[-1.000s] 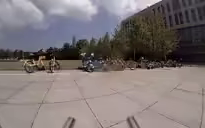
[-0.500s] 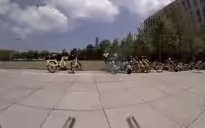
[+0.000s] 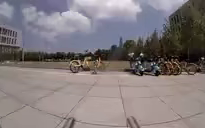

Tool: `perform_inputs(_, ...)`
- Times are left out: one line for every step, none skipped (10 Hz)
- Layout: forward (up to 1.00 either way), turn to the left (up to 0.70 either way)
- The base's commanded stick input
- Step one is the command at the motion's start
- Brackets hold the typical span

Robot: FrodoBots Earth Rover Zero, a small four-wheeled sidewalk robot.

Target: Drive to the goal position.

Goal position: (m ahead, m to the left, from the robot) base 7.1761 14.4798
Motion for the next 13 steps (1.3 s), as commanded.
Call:
perform_inputs(0.7, 0.07)
perform_inputs(0.7, 0.24)
perform_inputs(0.7, 0.35)
perform_inputs(0.7, 0.35)
perform_inputs(0.7, 0.35)
perform_inputs(0.7, 0.35)
perform_inputs(0.7, 0.35)
perform_inputs(0.7, 0.35)
perform_inputs(0.7, 0.35)
perform_inputs(0.7, 0.35)
perform_inputs(0.7, 0.23)
perform_inputs(0.7, 0.18)
perform_inputs(0.7, 0.17)
